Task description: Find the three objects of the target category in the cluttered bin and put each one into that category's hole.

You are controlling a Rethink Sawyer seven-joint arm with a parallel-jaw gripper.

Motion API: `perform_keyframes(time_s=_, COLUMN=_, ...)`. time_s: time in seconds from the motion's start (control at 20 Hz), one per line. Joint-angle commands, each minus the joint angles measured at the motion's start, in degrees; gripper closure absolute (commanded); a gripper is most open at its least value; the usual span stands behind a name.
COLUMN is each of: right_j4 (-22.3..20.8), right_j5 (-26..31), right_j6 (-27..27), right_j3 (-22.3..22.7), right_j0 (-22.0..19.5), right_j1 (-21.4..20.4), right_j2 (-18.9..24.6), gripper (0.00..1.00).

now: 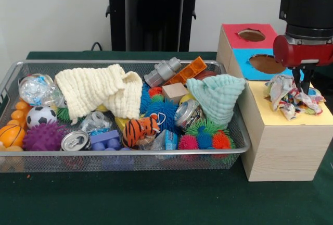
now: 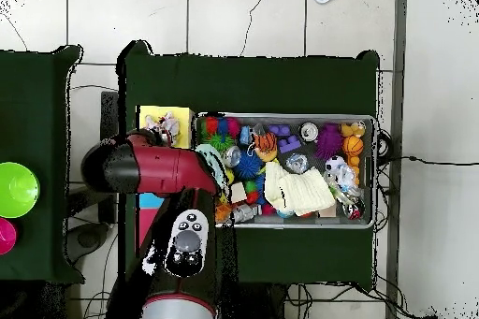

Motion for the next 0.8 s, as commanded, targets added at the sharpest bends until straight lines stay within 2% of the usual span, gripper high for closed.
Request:
perform_keyframes(time_s=0.05, right_j4=-0.53, right_j5=1.72, right_j6=12.33, right_j3=2.8, right_j0=0.07, right_j1=10.2, right_j2=1.2, gripper=1.0)
perform_keyframes(time_s=0.65, right_j4=-1.34, right_j5=-2.34, right_j6=11.84, right_j3=1.58, right_j0=0.39, right_j1=12.86, right_j2=0.36, gripper=1.0)
perform_keyframes(time_s=0.8, right_j4=-1.89, right_j5=-1.35, right_j6=11.68, right_j3=1.06, right_j0=1.32, right_j1=12.83, right_j2=-1.21, gripper=1.0)
